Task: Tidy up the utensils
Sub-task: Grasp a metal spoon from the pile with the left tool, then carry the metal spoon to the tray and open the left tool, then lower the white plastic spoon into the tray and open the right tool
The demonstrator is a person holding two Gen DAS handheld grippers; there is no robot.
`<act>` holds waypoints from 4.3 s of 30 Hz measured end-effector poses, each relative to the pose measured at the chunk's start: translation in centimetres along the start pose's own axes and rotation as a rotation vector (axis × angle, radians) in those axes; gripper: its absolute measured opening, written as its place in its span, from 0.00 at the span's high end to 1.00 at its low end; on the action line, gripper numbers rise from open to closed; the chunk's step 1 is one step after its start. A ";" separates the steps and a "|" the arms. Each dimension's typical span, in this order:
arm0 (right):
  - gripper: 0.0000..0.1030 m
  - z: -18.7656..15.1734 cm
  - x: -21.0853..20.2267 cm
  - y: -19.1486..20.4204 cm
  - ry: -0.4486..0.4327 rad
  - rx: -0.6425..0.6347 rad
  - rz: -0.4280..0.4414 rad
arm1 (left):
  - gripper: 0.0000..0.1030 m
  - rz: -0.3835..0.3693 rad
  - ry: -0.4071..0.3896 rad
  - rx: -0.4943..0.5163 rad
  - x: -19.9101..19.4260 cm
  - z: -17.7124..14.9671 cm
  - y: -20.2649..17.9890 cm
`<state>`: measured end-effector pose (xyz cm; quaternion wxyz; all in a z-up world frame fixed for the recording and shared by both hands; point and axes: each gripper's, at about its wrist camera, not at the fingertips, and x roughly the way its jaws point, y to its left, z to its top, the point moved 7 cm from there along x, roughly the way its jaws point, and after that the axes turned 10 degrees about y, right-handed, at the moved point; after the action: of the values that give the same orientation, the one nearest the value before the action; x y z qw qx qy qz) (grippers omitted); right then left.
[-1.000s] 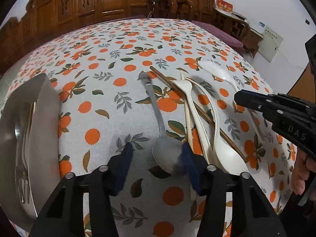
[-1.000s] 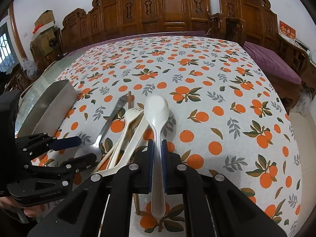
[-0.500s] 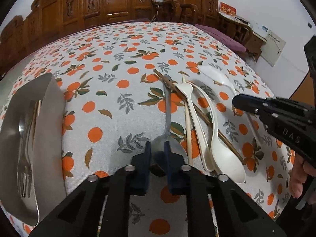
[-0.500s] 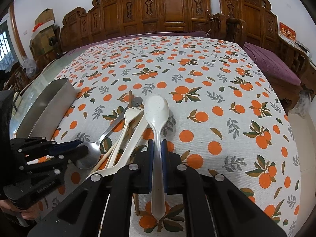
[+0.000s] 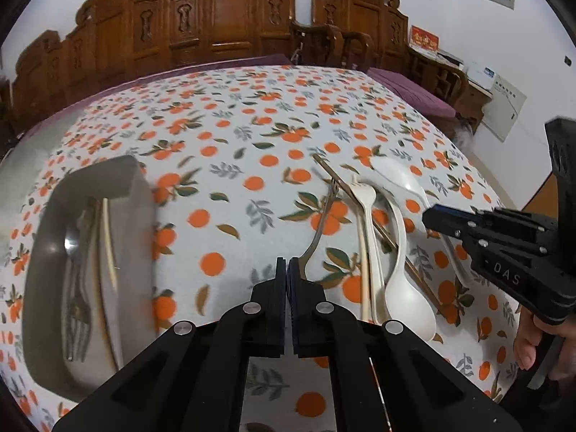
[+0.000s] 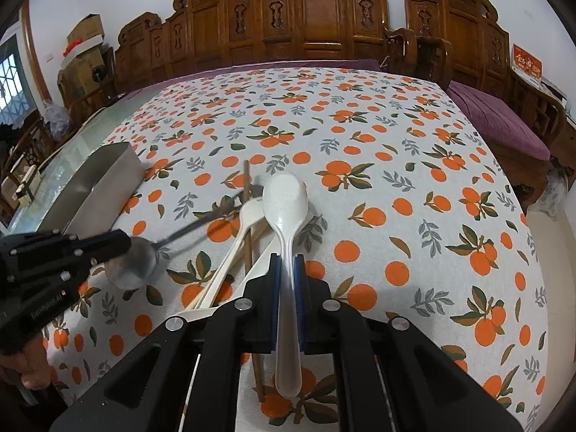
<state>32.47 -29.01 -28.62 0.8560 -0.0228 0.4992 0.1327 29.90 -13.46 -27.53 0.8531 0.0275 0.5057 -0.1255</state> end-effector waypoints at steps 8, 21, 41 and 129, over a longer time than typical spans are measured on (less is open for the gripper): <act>0.91 0.4 -0.4 1.3 -0.015 -0.024 0.021 | 0.99 0.056 -0.066 -0.005 -3.0 1.0 2.1; 0.91 0.5 -0.6 1.9 -0.026 -0.026 0.025 | 0.99 0.111 -0.100 -0.029 -4.0 1.8 4.4; 0.91 1.1 -3.3 8.7 -0.081 -0.102 0.117 | 0.99 0.190 -0.137 -0.125 -9.6 -0.8 11.5; 0.88 5.0 -0.6 20.4 -0.072 -0.188 0.269 | 0.75 0.177 -0.106 -0.211 -10.7 -1.9 19.2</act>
<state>31.37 -8.58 -23.72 0.8420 -0.0310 0.4521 0.2928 28.01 7.48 -20.69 0.8846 -0.0245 0.4658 0.0030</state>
